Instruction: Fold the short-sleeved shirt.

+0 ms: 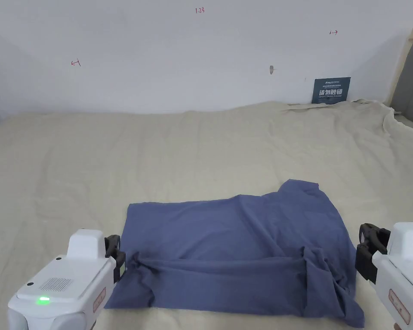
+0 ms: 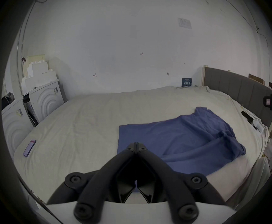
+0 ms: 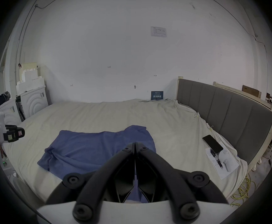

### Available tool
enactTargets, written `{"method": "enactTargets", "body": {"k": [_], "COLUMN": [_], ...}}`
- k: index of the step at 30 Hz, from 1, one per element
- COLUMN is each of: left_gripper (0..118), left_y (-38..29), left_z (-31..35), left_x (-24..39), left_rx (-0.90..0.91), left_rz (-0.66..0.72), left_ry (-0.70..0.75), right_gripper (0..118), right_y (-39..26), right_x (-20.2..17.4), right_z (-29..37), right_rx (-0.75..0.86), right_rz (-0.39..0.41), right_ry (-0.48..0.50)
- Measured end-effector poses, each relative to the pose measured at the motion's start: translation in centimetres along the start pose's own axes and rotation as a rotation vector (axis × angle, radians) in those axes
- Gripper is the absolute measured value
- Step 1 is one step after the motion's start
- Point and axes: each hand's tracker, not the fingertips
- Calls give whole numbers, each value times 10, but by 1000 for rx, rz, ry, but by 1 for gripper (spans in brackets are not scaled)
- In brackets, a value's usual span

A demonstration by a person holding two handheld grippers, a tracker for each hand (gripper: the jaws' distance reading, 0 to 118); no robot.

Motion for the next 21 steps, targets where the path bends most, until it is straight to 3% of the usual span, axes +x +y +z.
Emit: {"method": "enactTargets", "body": {"k": [12,13,14,17,18,21], "left_gripper": [2,8,22,93,102,102], "left_y": [-30,-27,-29,-39,-43,-50], "left_z": [-46,-48,-57,-85,-94,-110], "left_x": [-27,-25,-27,-35,-36,-38], "left_rx": [-341,-380,-421,-499,-535,-566], "left_rz": [173,178,185,219,217,200], "left_ry": [-60,-65,-62,-64,-60,-55], "right_gripper": [0,0,0,0,0,0], "right_y": [-8,-9,-9,-9,-9,-9], "right_x": [4,4,4,3,3,2], "right_z": [-2,-3,-4,-6,-6,-7], "right_rx": [-36,-40,-44,-53,-57,-66], "right_rz": [-19,-18,-20,-23,-24,-24], "right_ry": [-2,-2,-1,-1,-1,-5]}}
